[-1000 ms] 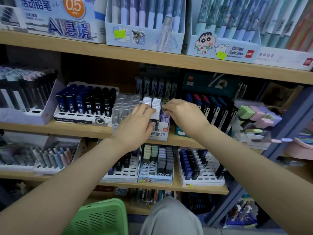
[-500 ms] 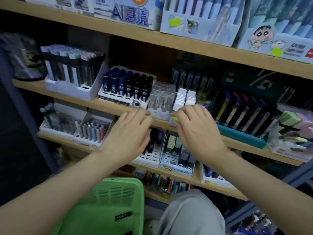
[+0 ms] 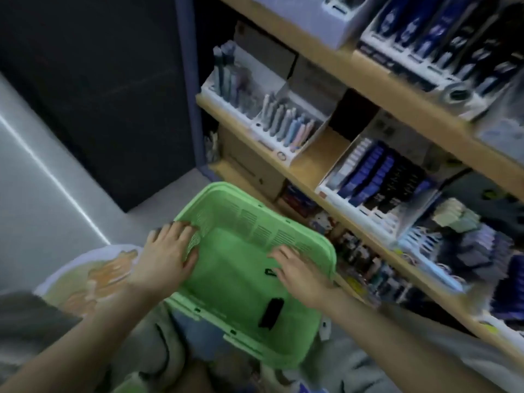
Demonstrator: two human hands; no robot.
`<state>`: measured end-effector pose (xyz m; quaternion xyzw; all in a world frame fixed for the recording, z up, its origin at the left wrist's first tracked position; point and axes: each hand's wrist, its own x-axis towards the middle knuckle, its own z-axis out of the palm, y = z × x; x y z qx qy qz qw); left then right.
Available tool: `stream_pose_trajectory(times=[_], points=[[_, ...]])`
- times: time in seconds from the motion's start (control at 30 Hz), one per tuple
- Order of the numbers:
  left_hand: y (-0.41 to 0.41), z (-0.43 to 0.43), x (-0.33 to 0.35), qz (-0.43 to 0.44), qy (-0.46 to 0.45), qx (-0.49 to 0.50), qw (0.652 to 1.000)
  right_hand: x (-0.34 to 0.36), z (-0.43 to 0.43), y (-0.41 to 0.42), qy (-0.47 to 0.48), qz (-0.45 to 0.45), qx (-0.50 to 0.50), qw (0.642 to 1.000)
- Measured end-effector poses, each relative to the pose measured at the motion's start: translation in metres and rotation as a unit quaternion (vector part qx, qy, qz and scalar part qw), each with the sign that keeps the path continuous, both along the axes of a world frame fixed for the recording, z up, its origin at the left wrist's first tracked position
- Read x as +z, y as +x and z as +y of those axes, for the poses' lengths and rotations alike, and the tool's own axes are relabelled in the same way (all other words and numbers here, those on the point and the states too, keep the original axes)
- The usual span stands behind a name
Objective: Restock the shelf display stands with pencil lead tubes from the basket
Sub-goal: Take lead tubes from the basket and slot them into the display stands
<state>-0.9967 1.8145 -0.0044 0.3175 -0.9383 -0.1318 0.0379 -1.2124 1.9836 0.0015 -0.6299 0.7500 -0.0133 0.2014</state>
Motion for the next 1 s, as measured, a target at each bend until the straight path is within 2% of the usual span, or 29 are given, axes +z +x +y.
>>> stream_pose_trajectory(times=[0.13,0.27,0.5,0.77,0.9,1.0], points=[[0.011,-0.013,-0.044,-0.023,0.075,0.136,0.988,-0.075,-0.018,0.007,0.126,-0.066,0.0,0.99],[0.01,-0.02,-0.075,-0.015,0.136,0.193,0.972,-0.132,-0.027,0.005,0.238,-0.101,0.018,0.966],[-0.003,-0.034,-0.084,0.026,0.078,0.186,0.979,-0.192,-0.032,-0.019,0.435,-0.118,0.044,0.892],[-0.026,-0.074,-0.096,0.036,0.07,0.122,0.989,-0.228,-0.036,-0.032,0.504,-0.101,0.08,0.854],[-0.026,-0.074,-0.097,0.043,0.07,0.119,0.989,-0.239,-0.035,-0.022,0.49,-0.126,0.091,0.858],[-0.027,-0.074,-0.096,0.041,0.066,0.122,0.989,-0.239,-0.036,-0.012,0.502,-0.146,0.096,0.847]])
